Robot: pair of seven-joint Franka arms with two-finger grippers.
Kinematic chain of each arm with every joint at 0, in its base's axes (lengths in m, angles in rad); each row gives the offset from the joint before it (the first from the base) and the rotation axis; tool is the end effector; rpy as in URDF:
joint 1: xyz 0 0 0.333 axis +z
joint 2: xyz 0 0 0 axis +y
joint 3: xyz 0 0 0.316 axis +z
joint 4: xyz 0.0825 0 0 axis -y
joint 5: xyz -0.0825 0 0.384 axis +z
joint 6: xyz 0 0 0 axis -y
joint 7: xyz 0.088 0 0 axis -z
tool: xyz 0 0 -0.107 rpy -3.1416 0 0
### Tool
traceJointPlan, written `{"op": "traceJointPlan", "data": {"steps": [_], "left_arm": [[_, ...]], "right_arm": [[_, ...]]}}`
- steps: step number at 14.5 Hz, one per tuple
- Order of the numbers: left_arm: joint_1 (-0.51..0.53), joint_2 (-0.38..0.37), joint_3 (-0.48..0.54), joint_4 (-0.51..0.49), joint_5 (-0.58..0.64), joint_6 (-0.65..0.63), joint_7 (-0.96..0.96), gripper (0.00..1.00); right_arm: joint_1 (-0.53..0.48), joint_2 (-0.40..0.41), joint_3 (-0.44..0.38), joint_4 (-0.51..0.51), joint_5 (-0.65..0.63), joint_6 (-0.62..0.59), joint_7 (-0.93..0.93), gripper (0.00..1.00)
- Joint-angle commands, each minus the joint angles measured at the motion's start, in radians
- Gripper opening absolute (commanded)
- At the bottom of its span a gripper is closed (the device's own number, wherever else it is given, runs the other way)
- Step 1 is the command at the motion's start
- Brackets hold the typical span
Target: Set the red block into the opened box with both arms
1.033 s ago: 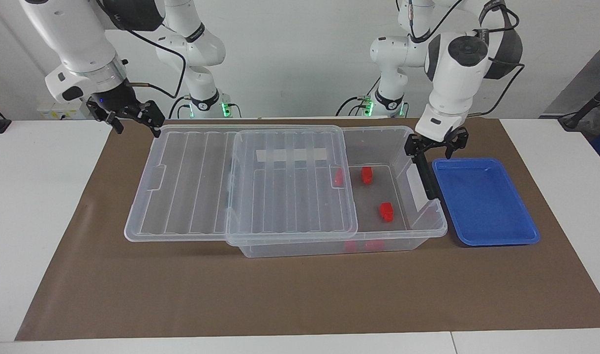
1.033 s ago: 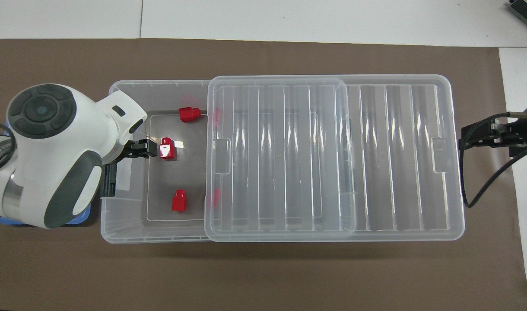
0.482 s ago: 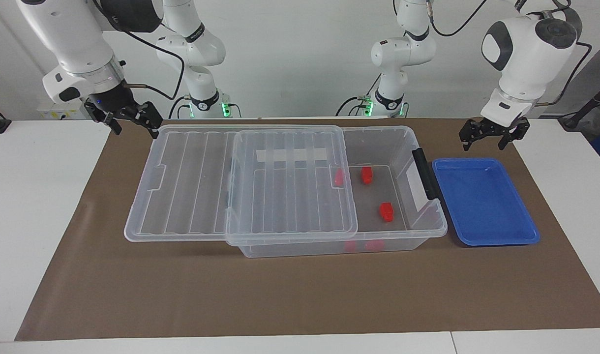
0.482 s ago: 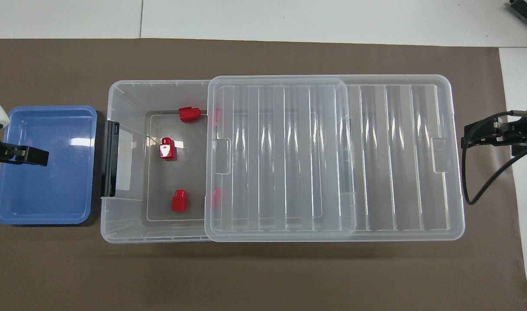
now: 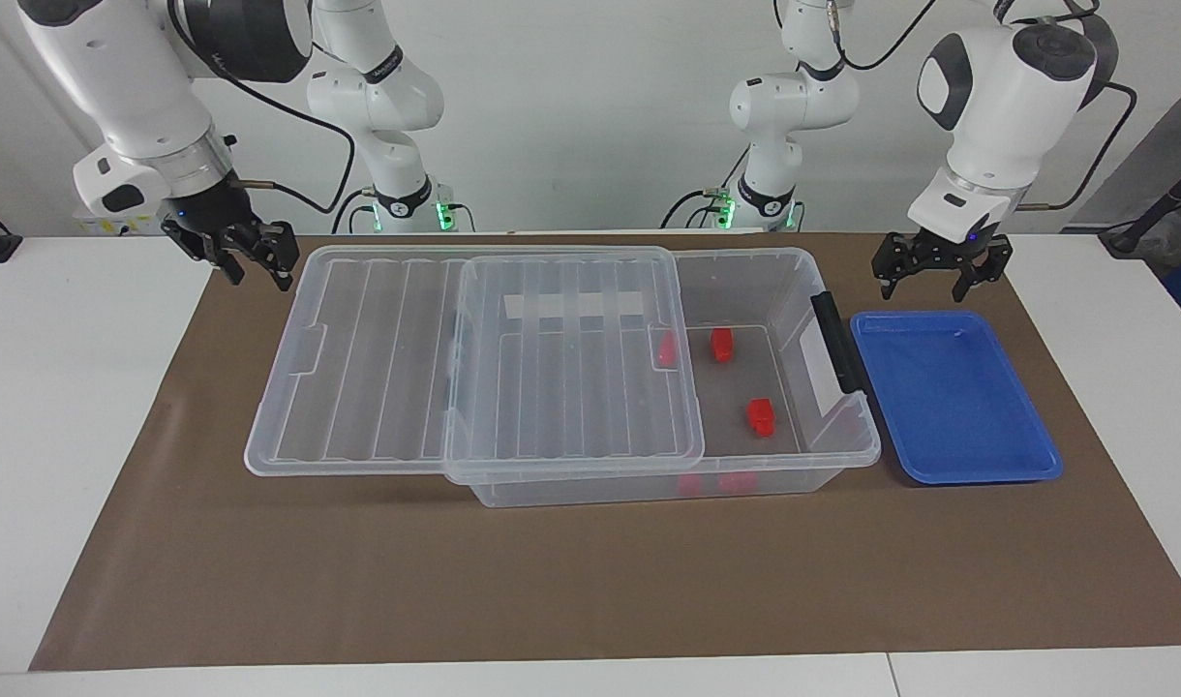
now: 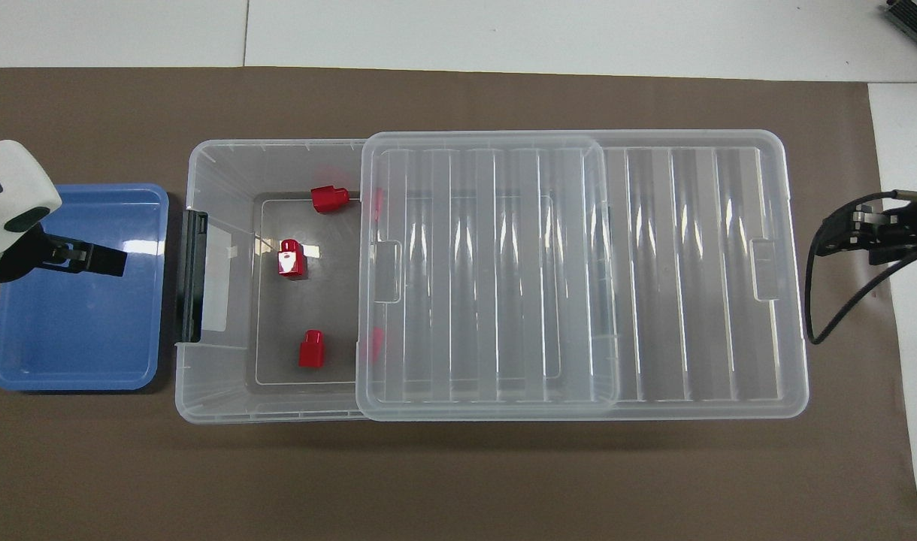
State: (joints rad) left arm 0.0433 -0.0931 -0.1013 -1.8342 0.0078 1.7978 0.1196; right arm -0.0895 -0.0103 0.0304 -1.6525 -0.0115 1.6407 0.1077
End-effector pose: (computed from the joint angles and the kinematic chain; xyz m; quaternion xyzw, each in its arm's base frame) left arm 0.5382 -0.0326 0.5694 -0.9956 0.0893 -0.0278 0.0094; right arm 0.5550 -0.0339 0.5976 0.9965 -0.0829 -0.0006 0.0059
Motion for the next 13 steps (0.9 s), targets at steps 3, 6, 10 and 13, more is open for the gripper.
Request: {"op": "traceJointPlan", "data": {"steps": [3,6,10,13], "left_arm": [[-0.087,0.062,0.034,0.087,-0.074,-0.124,-0.034,1.00],[-0.192,0.084,0.147,0.137,-0.046,-0.169,-0.052,1.00],[-0.275,0.112,0.226,0.246,-0.045,-0.209,-0.052,1.00],[-0.273,0.101,0.222,0.248,-0.045,-0.216,-0.055,1.00]], "right_arm": [[-0.076,-0.068,0.006,-0.200,0.001,0.209,-0.115,0.00],[-0.082,-0.056,0.005,-0.283,-0.002,0.335,-0.100,0.00],[-0.098,-0.039,0.005,-0.331,-0.002,0.455,-0.086,0.00],[-0.096,-0.022,0.005,-0.336,-0.002,0.479,-0.089,0.00]]}}
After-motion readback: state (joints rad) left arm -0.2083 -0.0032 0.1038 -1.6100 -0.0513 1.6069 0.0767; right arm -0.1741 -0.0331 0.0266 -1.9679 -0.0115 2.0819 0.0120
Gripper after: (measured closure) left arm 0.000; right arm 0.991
